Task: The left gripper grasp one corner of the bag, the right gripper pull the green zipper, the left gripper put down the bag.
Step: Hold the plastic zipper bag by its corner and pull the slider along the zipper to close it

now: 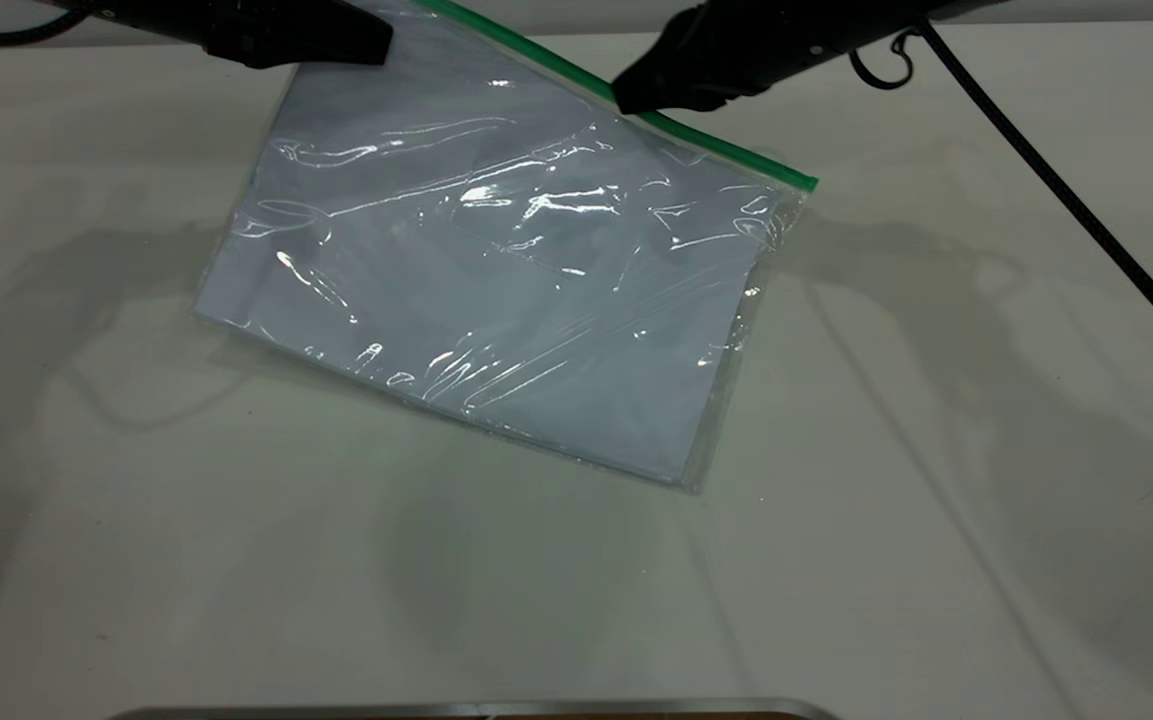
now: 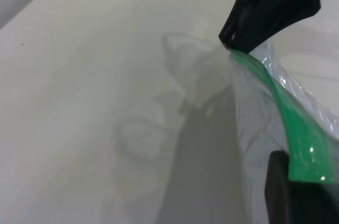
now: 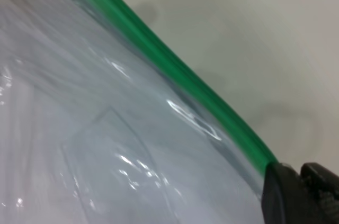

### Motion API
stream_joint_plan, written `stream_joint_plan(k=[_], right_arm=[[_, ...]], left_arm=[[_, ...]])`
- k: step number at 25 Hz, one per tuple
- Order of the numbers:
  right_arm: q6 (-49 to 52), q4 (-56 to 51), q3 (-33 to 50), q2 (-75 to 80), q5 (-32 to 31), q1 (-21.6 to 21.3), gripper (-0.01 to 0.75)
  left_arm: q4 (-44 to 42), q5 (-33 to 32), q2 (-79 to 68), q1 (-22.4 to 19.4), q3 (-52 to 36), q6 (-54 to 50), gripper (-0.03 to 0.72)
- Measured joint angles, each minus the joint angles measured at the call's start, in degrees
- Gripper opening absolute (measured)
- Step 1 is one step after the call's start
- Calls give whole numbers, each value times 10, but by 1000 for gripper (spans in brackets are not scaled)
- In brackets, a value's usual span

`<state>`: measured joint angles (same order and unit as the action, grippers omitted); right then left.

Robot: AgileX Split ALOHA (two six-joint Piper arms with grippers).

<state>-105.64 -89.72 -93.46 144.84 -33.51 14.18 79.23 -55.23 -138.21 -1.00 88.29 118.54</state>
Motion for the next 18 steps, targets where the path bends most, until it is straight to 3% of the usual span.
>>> stream_joint_plan(k=[18], right_arm=[[14, 85, 0, 23, 0, -72, 41]], left_arm=[[3, 0, 0, 0, 0, 2, 55]])
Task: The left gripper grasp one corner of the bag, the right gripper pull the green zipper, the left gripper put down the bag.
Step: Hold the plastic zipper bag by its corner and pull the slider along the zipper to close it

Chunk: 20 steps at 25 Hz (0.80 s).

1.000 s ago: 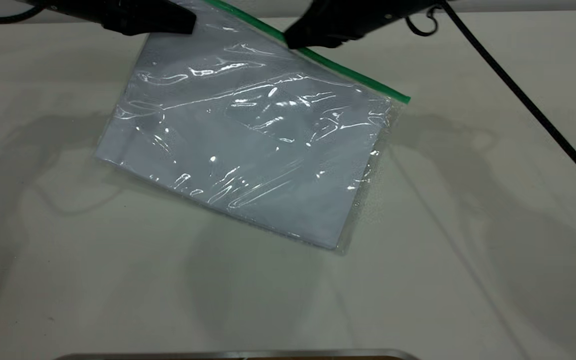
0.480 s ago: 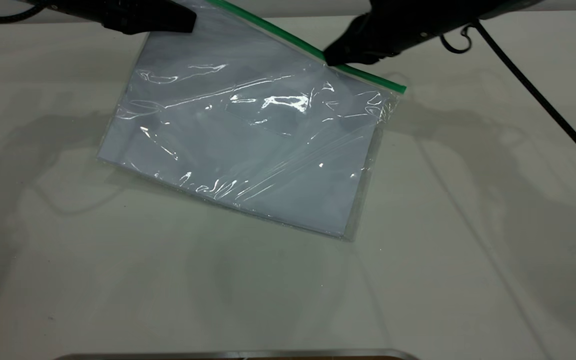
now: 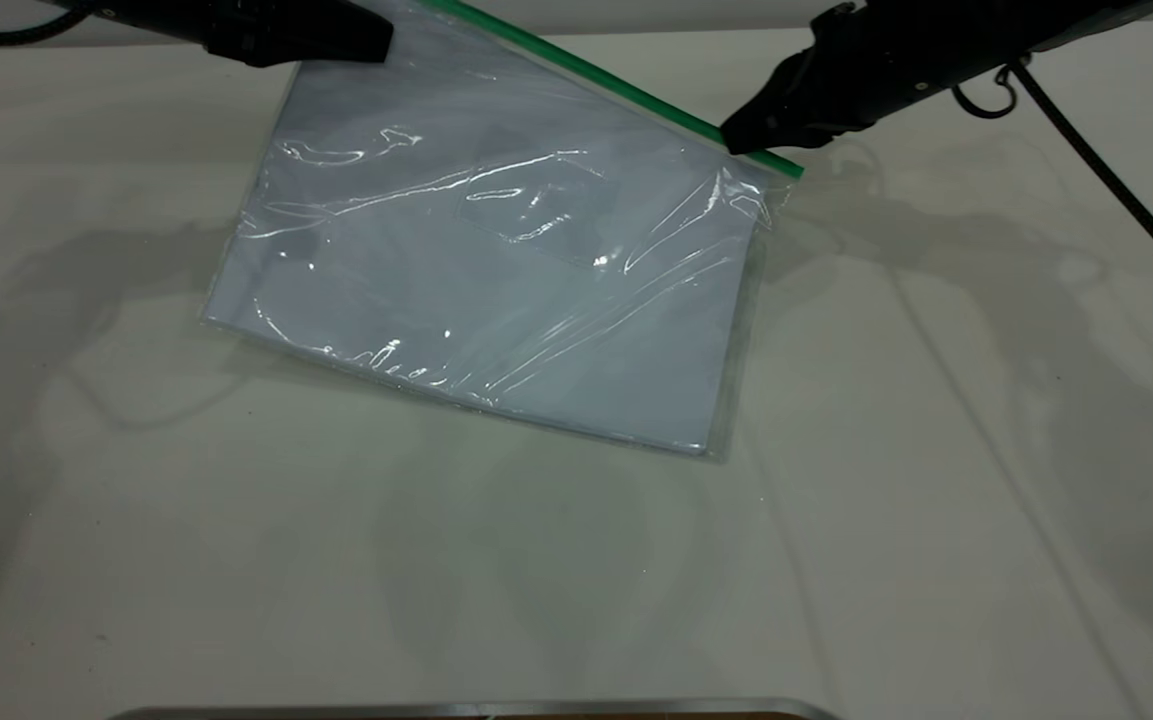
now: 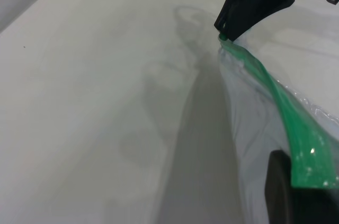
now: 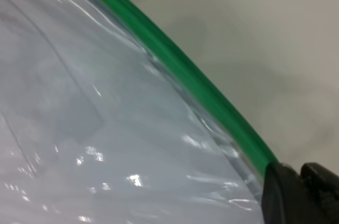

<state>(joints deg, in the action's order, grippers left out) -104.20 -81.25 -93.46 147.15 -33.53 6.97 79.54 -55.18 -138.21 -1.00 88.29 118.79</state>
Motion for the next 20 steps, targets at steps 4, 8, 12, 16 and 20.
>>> stream_joint_plan(k=[4, 8, 12, 16, 20], right_arm=[[7, 26, 0, 0, 0, -8, 42], [11, 40, 0, 0, 2, -13, 43], [12, 45, 0, 0, 11, -16, 44], [21, 55, 0, 0, 15, -16, 44], [30, 62, 0, 0, 15, -16, 45]], left_arm=[[0, -1, 0, 0, 0, 0, 55], [0, 0, 0, 0, 0, 0, 55], [0, 0, 0, 0, 0, 0, 55], [0, -1, 0, 0, 0, 0, 55], [0, -1, 0, 0, 0, 0, 55]])
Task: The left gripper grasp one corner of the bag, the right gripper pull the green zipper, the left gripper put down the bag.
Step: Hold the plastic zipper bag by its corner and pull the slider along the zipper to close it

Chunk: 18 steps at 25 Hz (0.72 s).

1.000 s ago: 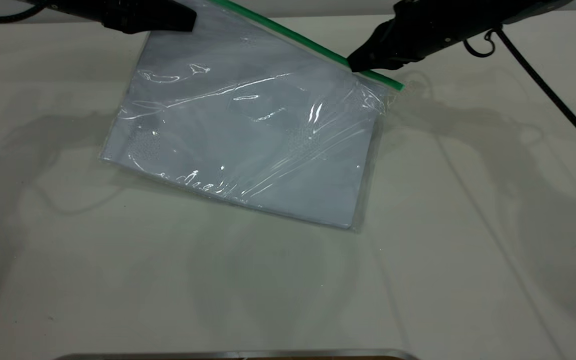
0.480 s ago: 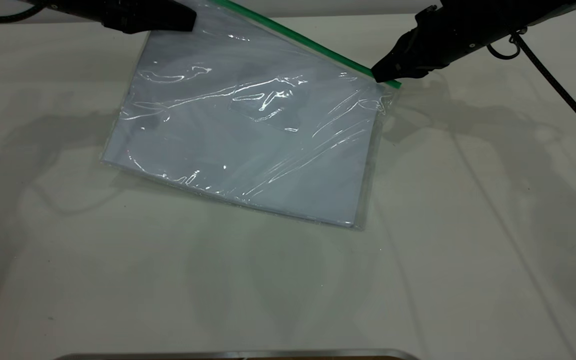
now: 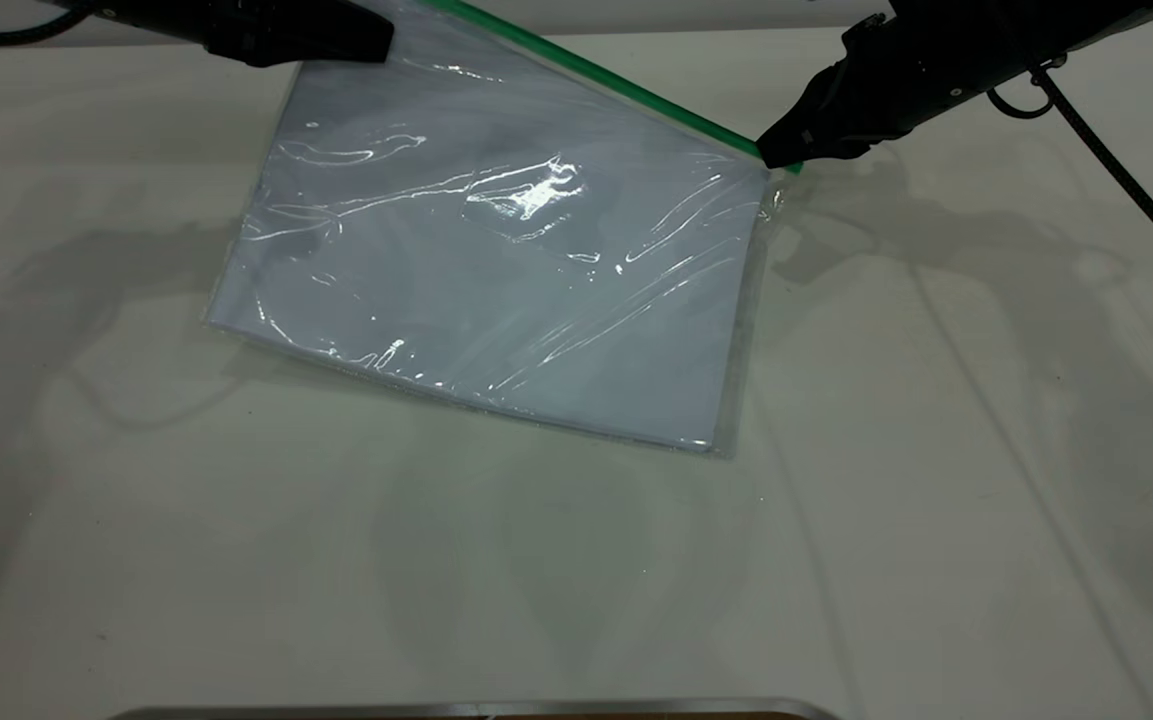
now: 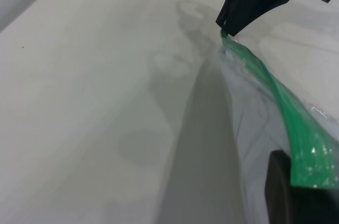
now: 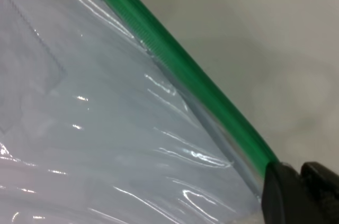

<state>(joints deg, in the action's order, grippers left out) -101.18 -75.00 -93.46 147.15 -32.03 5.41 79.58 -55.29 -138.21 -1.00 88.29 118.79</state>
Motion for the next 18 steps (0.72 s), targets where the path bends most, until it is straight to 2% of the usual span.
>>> stream_joint_plan(k=[7, 10, 12, 16, 18], right_arm=[[20, 16, 0, 0, -2, 0, 54], [41, 3, 0, 0, 2, 0, 86], [56, -1, 0, -1, 8, 0, 142], [71, 2, 2, -29, 3, -1, 337], [74, 3, 2, -62, -25, -1, 431]], left_arm=[[-1, 0, 0, 0, 0, -1, 55], [-2, 0, 0, 0, 0, -7, 55], [-2, 1, -2, 0, 0, -20, 59], [-1, 29, -19, 8, 0, -69, 88], [4, 56, -39, 18, 0, -101, 138]])
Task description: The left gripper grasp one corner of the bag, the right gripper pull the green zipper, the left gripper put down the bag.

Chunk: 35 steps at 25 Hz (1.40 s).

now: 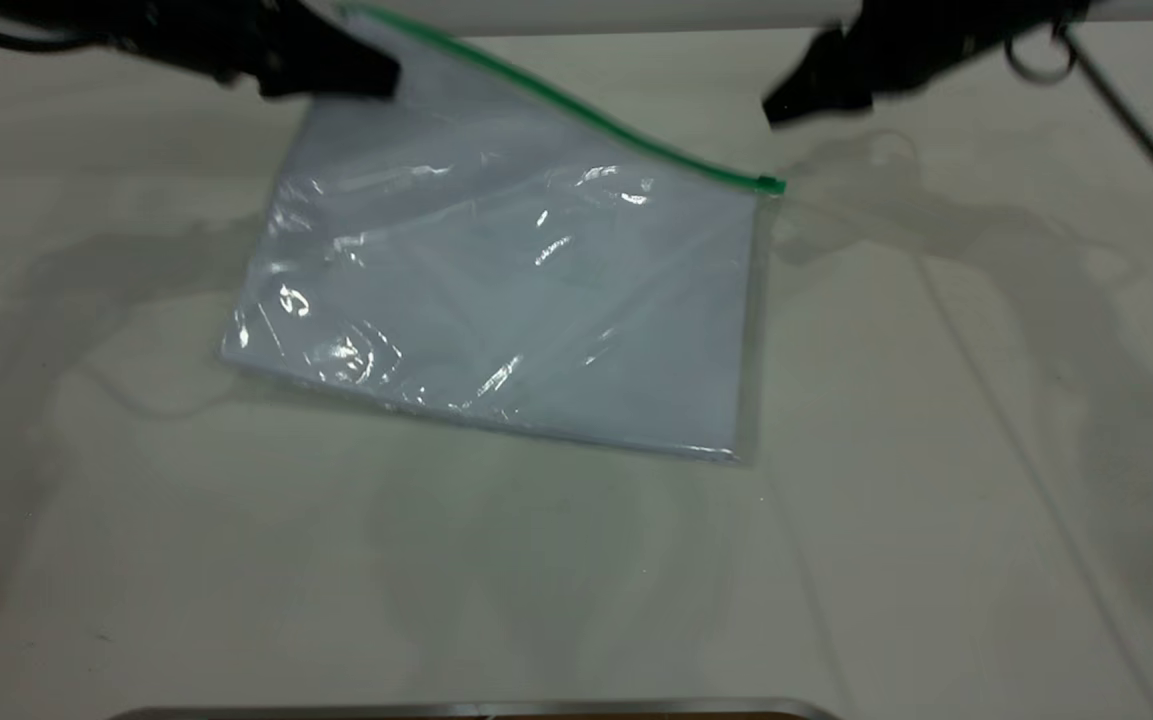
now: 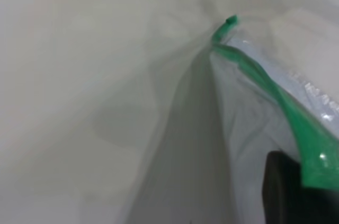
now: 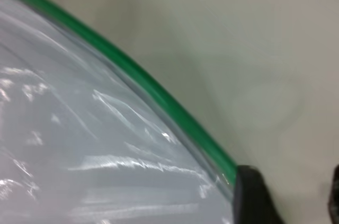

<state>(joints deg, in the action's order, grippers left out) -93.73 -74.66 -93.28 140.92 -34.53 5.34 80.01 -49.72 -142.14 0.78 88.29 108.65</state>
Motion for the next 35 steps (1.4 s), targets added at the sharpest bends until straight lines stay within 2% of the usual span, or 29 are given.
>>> stream_joint_plan(k=[2, 6, 8, 11, 16, 20, 28, 31, 35], right_arm=[[11, 2, 0, -41, -46, 3, 481], [64, 18, 0, -133, -138, 3, 495], [103, 42, 0, -180, -165, 3, 494], [171, 87, 0, -247, -199, 3, 487], [278, 153, 2, -366, -285, 3, 467], [369, 202, 2, -448, -347, 3, 442], [604, 365, 4, -597, -362, 3, 402], [660, 416, 18, -664, -362, 3, 396], [705, 481, 77, -763, -362, 3, 394]], left_arm=[[6, 29, -17, 13, 0, -33, 209], [13, 59, -26, 32, 0, -103, 398], [13, 57, -17, 31, 0, -140, 484], [8, 45, 17, 10, 0, -194, 551], [-25, -13, 133, -52, 0, -283, 565], [-94, -65, 251, -84, 0, -349, 565], [-327, -135, 503, -87, 0, -532, 565], [-407, -156, 574, -86, 0, -614, 565], [-487, -172, 650, -86, -1, -713, 565]])
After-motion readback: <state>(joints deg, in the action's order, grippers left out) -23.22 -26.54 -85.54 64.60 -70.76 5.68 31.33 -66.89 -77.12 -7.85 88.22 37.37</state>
